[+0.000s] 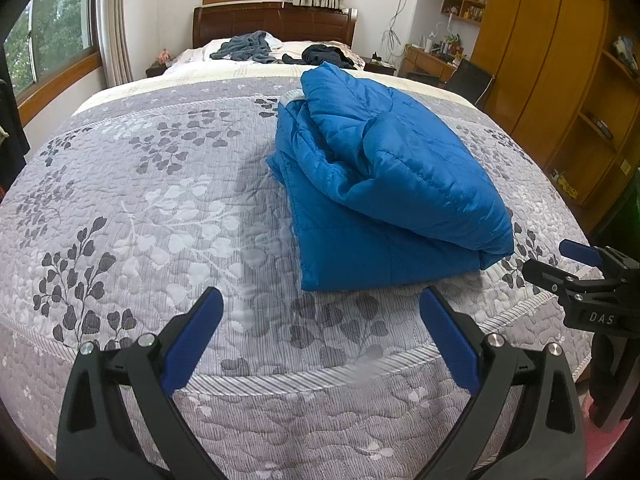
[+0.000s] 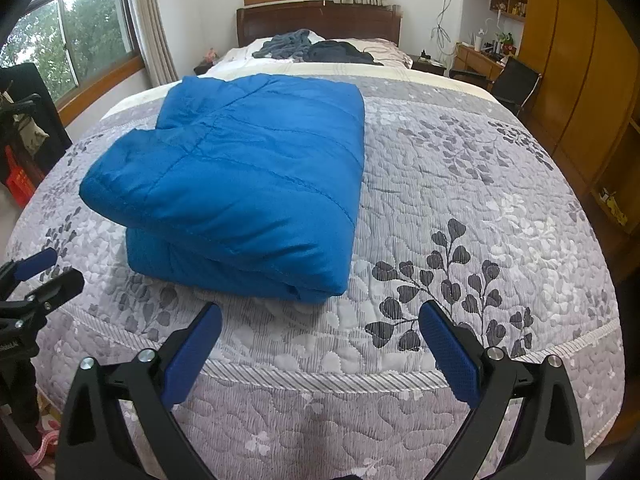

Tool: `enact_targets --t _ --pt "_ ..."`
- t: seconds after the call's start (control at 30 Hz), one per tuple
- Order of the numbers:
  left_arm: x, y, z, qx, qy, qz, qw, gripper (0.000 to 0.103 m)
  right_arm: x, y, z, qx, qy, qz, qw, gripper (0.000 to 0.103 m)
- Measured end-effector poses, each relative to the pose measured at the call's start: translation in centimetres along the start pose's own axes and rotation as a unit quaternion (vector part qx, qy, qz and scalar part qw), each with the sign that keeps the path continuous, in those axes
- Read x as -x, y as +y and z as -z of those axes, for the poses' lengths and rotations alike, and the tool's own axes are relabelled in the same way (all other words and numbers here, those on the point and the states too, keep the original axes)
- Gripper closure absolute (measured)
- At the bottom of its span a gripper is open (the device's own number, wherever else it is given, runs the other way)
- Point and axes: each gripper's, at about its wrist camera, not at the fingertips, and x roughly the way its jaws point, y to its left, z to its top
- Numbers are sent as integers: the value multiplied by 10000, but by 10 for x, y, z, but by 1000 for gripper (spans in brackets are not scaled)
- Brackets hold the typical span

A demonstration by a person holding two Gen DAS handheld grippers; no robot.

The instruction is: Fold large clothes

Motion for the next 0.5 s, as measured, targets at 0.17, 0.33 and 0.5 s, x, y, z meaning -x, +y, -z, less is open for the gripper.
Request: enact_targets --t 0.17,0.33,0.5 --pt "0 0 0 1 2 -2 10000 5 0 0 -2 35 -7 -31 10000 4" --pt "0 -1 0 -6 -5 -1 10000 5 -1 0 -3 34 -3 -62 10000 4" --pt "0 -1 0 -11 -2 3 10000 5 -2 -1 -3 24 12 -64 10000 4"
